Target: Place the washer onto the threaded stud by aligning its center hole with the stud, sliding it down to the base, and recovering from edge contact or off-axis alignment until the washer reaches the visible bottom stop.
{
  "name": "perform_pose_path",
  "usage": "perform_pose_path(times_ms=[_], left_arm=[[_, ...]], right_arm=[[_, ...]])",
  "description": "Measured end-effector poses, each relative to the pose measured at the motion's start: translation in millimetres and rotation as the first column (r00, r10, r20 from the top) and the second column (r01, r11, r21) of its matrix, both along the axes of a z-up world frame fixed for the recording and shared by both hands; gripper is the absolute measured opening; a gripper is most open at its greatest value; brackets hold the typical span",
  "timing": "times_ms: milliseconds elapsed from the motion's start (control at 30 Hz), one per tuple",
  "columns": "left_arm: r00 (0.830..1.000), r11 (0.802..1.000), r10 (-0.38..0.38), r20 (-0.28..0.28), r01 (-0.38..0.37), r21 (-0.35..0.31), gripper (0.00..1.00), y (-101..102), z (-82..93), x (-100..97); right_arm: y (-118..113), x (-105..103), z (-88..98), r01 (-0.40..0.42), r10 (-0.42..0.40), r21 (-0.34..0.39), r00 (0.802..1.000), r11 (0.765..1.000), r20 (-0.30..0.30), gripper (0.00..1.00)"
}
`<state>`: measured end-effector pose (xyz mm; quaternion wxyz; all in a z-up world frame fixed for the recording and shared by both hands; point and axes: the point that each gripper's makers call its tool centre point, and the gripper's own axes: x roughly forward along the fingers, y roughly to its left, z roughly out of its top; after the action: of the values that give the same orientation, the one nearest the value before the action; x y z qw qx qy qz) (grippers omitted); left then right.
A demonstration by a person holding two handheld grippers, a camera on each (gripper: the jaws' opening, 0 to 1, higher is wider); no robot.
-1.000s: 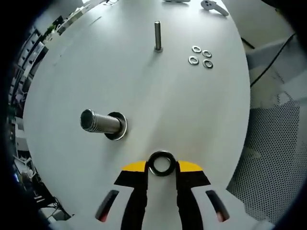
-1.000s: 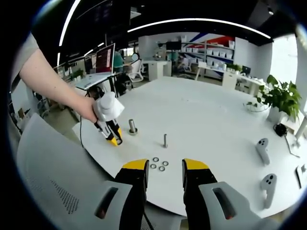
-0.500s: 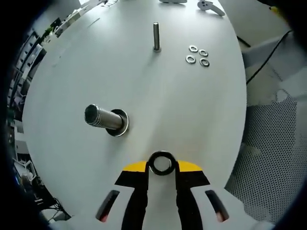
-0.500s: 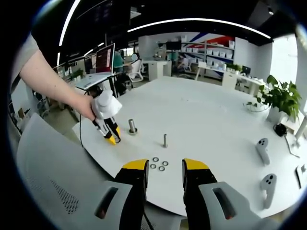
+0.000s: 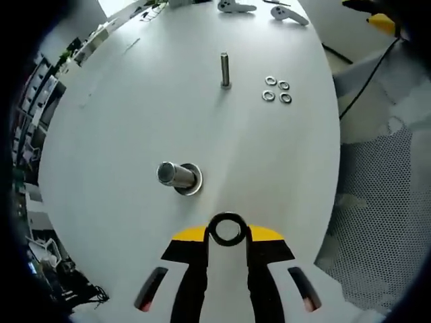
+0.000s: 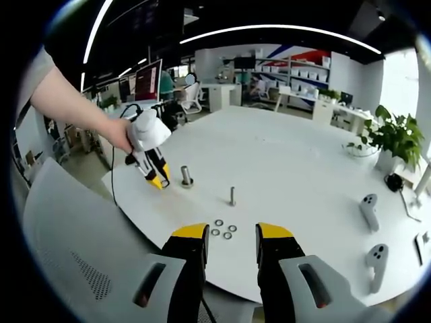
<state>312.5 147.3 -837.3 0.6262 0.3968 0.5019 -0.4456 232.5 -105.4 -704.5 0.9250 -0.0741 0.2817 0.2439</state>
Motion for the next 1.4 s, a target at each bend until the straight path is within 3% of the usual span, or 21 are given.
perform_pose_path(times_ms=[167,433,700,1033,1400], left_arm=[[1.000,1.000,0.010,0.024,-0.009,-0.008,0.19,4.9,15.1,15.6],[0.999,1.000,-0.012,0.050,0.013,-0.022,0.19,-7.1,28.2,28.7],[0.998,0.999,-0.014,0.056,0.017,-0.051,0.19,-23.5,39.4,28.1],[0.998,0.999,-0.005,0.059,0.008,-0.054,0.19,-29.8,40.8,36.1],[0.997,0.998,-0.043,0.058,0.045,-0.032,0.19,-39.3,36.2,40.8]], right_arm=[[0.1,-0.1,0.5,-0.001,0.001,0.001,1.000,1.000,0.001,0.30],[0.1,-0.2,0.4,-0.002,0.002,0.000,1.000,1.000,0.001,0.30],[0.7,-0.5,-0.3,-0.005,0.005,0.000,1.000,1.000,-0.002,0.30],[1.2,-0.6,0.0,-0.007,0.007,0.000,1.000,1.000,-0.001,0.30],[1.2,-0.3,0.1,-0.006,0.006,0.000,1.000,1.000,0.000,0.30]])
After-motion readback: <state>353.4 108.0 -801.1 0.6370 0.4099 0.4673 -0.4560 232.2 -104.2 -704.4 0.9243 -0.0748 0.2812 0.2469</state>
